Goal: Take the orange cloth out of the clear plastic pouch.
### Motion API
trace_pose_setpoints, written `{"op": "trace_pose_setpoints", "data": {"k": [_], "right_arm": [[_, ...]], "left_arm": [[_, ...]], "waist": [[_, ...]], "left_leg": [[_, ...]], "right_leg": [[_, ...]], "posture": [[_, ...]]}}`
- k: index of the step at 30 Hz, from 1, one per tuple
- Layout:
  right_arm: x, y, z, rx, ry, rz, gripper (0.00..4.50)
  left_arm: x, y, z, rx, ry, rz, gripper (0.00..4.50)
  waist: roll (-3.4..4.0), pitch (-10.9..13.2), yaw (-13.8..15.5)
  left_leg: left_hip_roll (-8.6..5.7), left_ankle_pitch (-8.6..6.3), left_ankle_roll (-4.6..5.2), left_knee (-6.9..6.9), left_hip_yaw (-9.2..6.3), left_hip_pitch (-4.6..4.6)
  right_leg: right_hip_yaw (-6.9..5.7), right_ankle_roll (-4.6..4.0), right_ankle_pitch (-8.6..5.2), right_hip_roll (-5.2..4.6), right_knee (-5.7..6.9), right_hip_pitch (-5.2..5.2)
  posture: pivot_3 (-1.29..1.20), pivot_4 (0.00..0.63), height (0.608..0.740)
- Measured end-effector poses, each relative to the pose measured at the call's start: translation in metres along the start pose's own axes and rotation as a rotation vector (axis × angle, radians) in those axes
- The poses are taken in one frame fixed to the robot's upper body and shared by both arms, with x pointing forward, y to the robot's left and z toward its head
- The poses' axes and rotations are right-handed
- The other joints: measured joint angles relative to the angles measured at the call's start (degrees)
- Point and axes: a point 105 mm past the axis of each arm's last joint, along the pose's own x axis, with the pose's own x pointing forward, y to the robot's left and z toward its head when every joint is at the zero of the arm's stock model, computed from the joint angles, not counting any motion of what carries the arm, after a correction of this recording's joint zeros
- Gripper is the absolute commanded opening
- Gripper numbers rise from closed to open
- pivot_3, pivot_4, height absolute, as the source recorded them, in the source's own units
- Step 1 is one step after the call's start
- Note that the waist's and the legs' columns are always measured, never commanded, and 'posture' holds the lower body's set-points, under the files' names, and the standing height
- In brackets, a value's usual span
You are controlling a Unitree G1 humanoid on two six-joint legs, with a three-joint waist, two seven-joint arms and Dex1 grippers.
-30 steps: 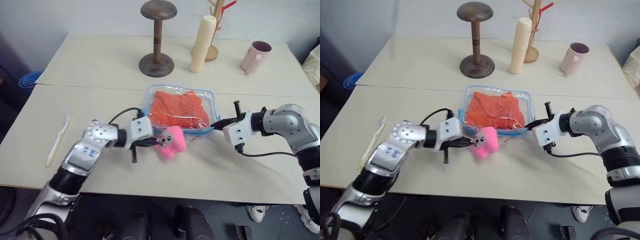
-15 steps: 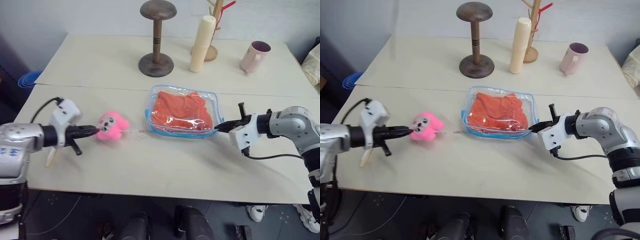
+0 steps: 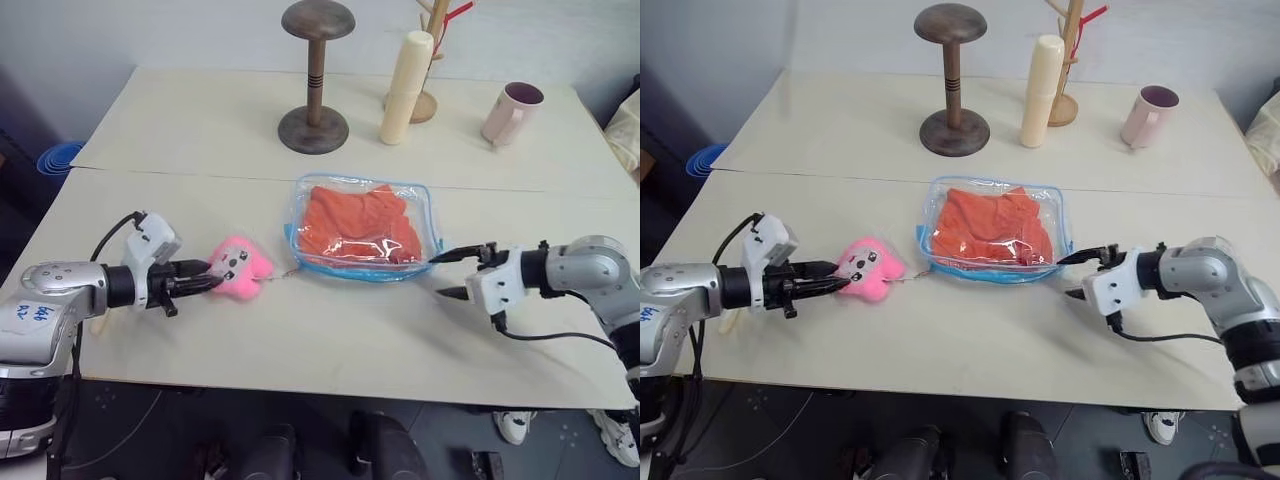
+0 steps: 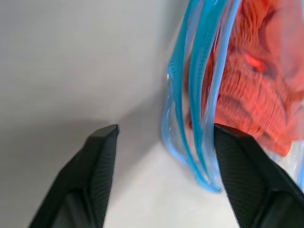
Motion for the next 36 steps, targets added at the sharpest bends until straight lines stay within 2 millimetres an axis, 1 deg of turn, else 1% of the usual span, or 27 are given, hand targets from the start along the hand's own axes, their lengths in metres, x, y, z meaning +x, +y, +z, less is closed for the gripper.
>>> {"op": "trace_pose_setpoints", "data": {"k": [1, 2, 4, 5, 6, 7, 8, 9, 10, 11, 13, 15, 17, 20, 23, 26, 30, 34, 36], "right_arm": [[-0.006, 0.001, 0.003, 0.071, -0.010, -0.033, 4.47], [-0.010, 0.003, 0.006, 0.138, -0.022, -0.056, 4.50], [-0.021, 0.006, 0.017, 0.321, -0.058, -0.100, 4.50], [-0.027, 0.010, 0.027, 0.460, -0.094, -0.117, 4.50], [-0.028, 0.010, 0.034, 0.519, -0.120, -0.121, 4.50], [-0.030, 0.009, 0.047, 0.624, -0.176, -0.139, 4.50], [-0.032, 0.007, 0.057, 0.703, -0.218, -0.155, 4.50], [-0.033, 0.005, 0.067, 0.776, -0.252, -0.163, 4.50], [-0.033, 0.003, 0.074, 0.811, -0.276, -0.164, 4.50], [-0.034, 0.003, 0.081, 0.875, -0.294, -0.169, 4.50], [-0.031, 0.005, 0.094, 0.943, -0.330, -0.159, 4.50], [-0.026, 0.009, 0.103, 0.976, -0.344, -0.148, 4.50], [-0.022, 0.012, 0.108, 0.992, -0.338, -0.145, 4.50], [-0.019, 0.016, 0.111, 1.003, -0.323, -0.141, 4.50], [-0.018, 0.018, 0.110, 1.010, -0.311, -0.155, 4.50], [-0.019, 0.019, 0.110, 0.997, -0.296, -0.171, 4.50], [-0.018, 0.021, 0.108, 1.001, -0.283, -0.181, 4.50], [-0.018, 0.023, 0.108, 0.997, -0.279, -0.190, 4.50], [-0.018, 0.023, 0.107, 0.987, -0.265, -0.194, 4.50]], "left_arm": [[-0.005, 0.002, 0.000, 0.005, 0.005, 0.001, 3.11], [-0.012, 0.006, 0.002, 0.012, 0.004, 0.011, 3.40], [-0.027, 0.012, 0.015, 0.057, -0.007, 0.016, 3.95], [-0.034, 0.009, 0.030, 0.109, -0.023, -0.022, 3.95], [-0.038, 0.006, 0.039, 0.148, -0.033, -0.041, 3.95], [-0.039, -0.001, 0.054, 0.216, -0.058, -0.084, 3.95], [-0.035, -0.008, 0.065, 0.283, -0.071, -0.117, 3.95], [-0.027, -0.016, 0.076, 0.356, -0.082, -0.159, 3.95], [-0.020, -0.023, 0.081, 0.402, -0.086, -0.189, 3.95], [-0.005, -0.030, 0.088, 0.470, -0.085, -0.224, 3.95], [0.025, -0.044, 0.096, 0.594, -0.083, -0.271, 3.95], [0.055, -0.056, 0.100, 0.707, -0.081, -0.302, 3.95], [0.089, -0.062, 0.105, 0.805, -0.078, -0.290, 3.95], [0.116, -0.064, 0.105, 0.870, -0.074, -0.269, 3.95], [0.132, -0.066, 0.105, 0.893, -0.082, -0.261, 3.95], [0.143, -0.065, 0.107, 0.905, -0.085, -0.248, 3.32], [0.150, -0.064, 0.105, 0.888, -0.087, -0.246, 2.10], [0.152, -0.067, 0.110, 0.861, -0.111, -0.249, 0.81], [0.151, -0.069, 0.110, 0.833, -0.117, -0.257, 0.10]], "waist": [[0.00, 0.00, 0.10], [0.00, 0.00, 0.23], [0.00, 0.00, 0.43], [0.00, 0.00, 0.66], [0.00, 0.00, 0.84], [0.02, -0.01, 1.11], [0.02, -0.01, 1.39], [0.02, -0.01, 1.54], [0.02, -0.01, 1.65], [0.02, -0.02, 1.73], [-0.02, -0.02, 1.88], [-0.04, -0.01, 1.91], [-0.08, 0.01, 1.94], [-0.10, 0.02, 1.49], [-0.11, 0.02, 1.61], [-0.11, 0.02, 1.79], [-0.12, 0.02, 1.78], [-0.12, 0.02, 1.80], [-0.12, 0.02, 1.75]], "left_leg": [[0.00, 0.00, 0.00, 0.00, -0.02, -0.01], [0.01, 0.00, 0.00, 0.01, -0.05, -0.02], [0.01, 0.00, 0.00, 0.02, -0.09, -0.04], [0.00, -0.01, 0.00, 0.02, -0.11, -0.05], [0.00, -0.01, 0.01, 0.02, -0.14, -0.03], [-0.05, -0.02, 0.02, 0.03, -0.13, 0.01], [-0.07, -0.02, 0.03, 0.03, -0.13, 0.04], [-0.08, -0.03, 0.03, 0.03, -0.13, 0.07], [-0.09, -0.03, 0.03, 0.03, -0.14, 0.10], [-0.11, -0.03, 0.03, 0.03, -0.13, 0.11], [-0.14, -0.03, 0.04, 0.03, -0.14, 0.10], [-0.19, -0.05, 0.08, 0.02, -0.12, 0.04], [-0.22, -0.05, 0.09, 0.02, -0.08, 0.03], [-0.18, -0.04, 0.11, -0.02, 0.06, 0.01], [-0.15, -0.04, 0.12, -0.01, 0.05, 0.04], [-0.17, -0.03, 0.12, 0.06, 0.03, 0.03], [-0.17, -0.03, 0.12, 0.06, 0.01, 0.01], [-0.18, -0.03, 0.12, 0.08, -0.01, 0.01], [-0.17, -0.03, 0.13, 0.08, -0.01, 0.01]], "right_leg": [[-0.01, 0.00, 0.00, 0.00, -0.01, 0.00], [-0.03, 0.00, 0.00, 0.00, -0.01, 0.01], [-0.05, 0.00, 0.00, -0.01, -0.02, 0.02], [-0.07, 0.00, 0.00, -0.04, -0.05, 0.04], [-0.08, 0.00, 0.00, -0.05, -0.07, 0.09], [-0.07, 0.00, 0.00, -0.09, -0.07, 0.13], [-0.07, 0.00, 0.00, -0.11, -0.08, 0.17], [-0.08, 0.00, 0.00, -0.10, -0.08, 0.22], [-0.08, 0.00, 0.00, -0.11, -0.08, 0.24], [-0.08, 0.00, 0.00, -0.11, -0.07, 0.26], [-0.14, 0.01, 0.01, -0.09, -0.07, 0.27], [-0.14, 0.02, 0.01, -0.09, -0.06, 0.21], [-0.15, 0.03, 0.02, -0.08, -0.06, 0.20], [-0.06, 0.05, 0.03, -0.03, -0.03, 0.09], [-0.07, 0.05, 0.03, -0.03, 0.02, 0.09], [-0.07, 0.06, 0.03, -0.04, 0.04, 0.10], [-0.09, 0.06, 0.03, -0.05, 0.03, 0.09], [-0.09, 0.06, 0.03, -0.05, 0.03, 0.10], [-0.09, 0.06, 0.03, -0.05, 0.03, 0.10]], "posture": [[0.00, 0.150, 0.740], [0.00, 0.150, 0.740], [0.00, 0.150, 0.740], [0.00, 0.150, 0.740], [0.00, 0.150, 0.740], [0.00, 0.150, 0.740], [0.00, 0.150, 0.740], [0.00, 0.150, 0.740], [0.00, 0.150, 0.740], [0.00, 0.150, 0.740], [0.00, 0.150, 0.740], [0.00, 0.150, 0.740], [0.00, 0.150, 0.740], [0.00, 0.150, 0.740], [0.00, 0.150, 0.740], [0.00, 0.150, 0.740], [0.00, 0.150, 0.740], [0.00, 0.150, 0.740], [0.00, 0.150, 0.740]]}}
